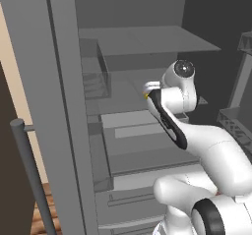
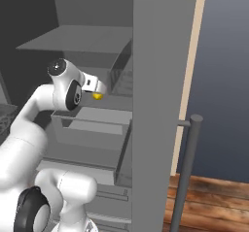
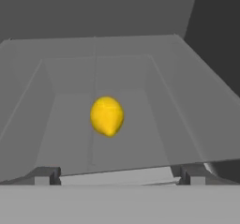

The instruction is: Retrieve a lemon from the fridge and place it on the cutting board with the fish.

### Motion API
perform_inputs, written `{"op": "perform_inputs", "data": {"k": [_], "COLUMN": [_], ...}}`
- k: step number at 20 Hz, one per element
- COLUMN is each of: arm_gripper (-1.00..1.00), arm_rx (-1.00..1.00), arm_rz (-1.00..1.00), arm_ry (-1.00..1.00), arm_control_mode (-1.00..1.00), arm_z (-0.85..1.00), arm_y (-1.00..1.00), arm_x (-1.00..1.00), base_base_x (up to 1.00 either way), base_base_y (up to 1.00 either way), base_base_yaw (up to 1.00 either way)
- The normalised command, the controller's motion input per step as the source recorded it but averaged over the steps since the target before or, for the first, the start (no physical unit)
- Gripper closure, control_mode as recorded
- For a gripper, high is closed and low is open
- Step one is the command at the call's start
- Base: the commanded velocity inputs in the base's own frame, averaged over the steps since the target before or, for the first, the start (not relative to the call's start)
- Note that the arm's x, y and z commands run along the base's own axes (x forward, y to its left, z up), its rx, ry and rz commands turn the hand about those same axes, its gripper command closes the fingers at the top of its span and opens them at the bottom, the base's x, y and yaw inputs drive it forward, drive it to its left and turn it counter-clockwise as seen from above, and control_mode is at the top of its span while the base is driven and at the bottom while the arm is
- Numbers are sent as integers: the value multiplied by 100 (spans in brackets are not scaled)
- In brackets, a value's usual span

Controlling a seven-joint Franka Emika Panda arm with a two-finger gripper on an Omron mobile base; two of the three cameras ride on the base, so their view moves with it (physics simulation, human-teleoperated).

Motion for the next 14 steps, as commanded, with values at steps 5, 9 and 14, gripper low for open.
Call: {"op": "perform_inputs", "data": {"k": [5,9,14], "arm_gripper": [-100,-100,-100], "arm_rx": [0,0,0], "arm_rz": [1,4,11], "arm_ry": [0,4,7], "arm_control_mode": [-100,-100,-100], "arm_z": [-6,-6,-12], "arm_y": [1,4,8], "arm_x": [32,34,35], "base_base_x": [0,0,0], "base_base_y": [0,0,0], "base_base_yaw": [0,0,0]}}
